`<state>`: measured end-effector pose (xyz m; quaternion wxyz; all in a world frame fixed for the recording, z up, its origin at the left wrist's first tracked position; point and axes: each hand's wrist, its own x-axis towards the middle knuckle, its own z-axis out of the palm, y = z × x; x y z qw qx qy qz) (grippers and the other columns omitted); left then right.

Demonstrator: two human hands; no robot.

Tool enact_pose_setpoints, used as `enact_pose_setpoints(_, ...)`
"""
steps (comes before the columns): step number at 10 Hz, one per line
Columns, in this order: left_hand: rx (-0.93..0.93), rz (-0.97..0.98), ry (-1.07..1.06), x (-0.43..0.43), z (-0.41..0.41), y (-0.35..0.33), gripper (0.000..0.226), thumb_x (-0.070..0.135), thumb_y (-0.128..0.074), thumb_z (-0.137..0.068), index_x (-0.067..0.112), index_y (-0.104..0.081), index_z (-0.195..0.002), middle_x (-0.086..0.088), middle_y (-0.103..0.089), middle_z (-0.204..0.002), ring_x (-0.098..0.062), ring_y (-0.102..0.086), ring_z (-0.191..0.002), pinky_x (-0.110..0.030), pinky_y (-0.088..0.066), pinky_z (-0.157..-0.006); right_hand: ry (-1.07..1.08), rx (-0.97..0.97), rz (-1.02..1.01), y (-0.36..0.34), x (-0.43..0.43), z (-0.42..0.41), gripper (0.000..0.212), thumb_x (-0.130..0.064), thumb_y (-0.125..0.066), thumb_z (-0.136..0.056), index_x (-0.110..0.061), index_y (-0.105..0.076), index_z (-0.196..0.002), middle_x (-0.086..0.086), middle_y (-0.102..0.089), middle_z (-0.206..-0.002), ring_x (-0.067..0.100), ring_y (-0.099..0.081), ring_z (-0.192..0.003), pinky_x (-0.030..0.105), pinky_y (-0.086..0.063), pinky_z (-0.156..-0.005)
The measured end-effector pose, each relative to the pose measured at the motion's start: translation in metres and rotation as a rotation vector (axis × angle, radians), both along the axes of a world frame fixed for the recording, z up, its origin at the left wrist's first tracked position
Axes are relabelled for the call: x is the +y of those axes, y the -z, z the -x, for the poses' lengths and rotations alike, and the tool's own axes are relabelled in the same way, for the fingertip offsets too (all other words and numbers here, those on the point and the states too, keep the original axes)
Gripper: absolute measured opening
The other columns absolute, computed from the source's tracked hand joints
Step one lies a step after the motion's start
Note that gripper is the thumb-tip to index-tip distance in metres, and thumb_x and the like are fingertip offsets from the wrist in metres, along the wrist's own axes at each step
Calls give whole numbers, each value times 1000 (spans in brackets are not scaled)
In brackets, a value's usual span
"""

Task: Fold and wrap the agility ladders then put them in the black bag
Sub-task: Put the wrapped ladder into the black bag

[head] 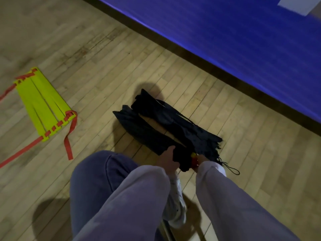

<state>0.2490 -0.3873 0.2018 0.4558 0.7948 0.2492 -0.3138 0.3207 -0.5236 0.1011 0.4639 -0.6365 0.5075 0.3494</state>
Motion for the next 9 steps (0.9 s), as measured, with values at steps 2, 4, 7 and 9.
enact_pose_setpoints(2, -37, -123, -273, 9, -14, 17, 43, -2, -52, -89, 0, -46, -131, -23, -61, -115, -34, -57, -110, -31, -43, -87, -232, -3, -436, 23, 20, 2, 4, -16, -46, -99, -17, -49, -100, 1, -53, -102, 9, -61, -84, 22, -53, -63)
enact_pose_setpoints(4, -153, -218, -342, 31, -33, -15, 30, 4, -48, -91, 6, -62, -117, -14, -64, -117, -28, -59, -108, -33, -45, -90, -274, -57, -732, -56, 105, -17, 30, -6, -34, -101, -9, -48, -74, 4, -54, -58, 12, -54, -59, 20, -41, -61)
enact_pose_setpoints(7, -401, -165, -685, 164, 16, -134, 12, 20, -56, -81, 18, -60, -70, -18, -64, -81, -27, -61, -73, -37, -52, -70, -405, -278, -778, -191, 235, 6, 20, -10, -47, -91, -6, -58, -75, 12, -57, -72, 25, -56, -68, 30, -47, -62)
enact_pose_setpoints(9, -512, 66, -970, 230, 114, -200, 27, -6, -44, -93, 11, -50, -73, -4, -54, -49, -5, -47, -29, -12, -39, -36, -683, -209, -945, -286, 303, 89, 34, -12, -35, -101, -6, -49, -70, 5, -48, -47, 16, -47, -40, 16, -40, -34)
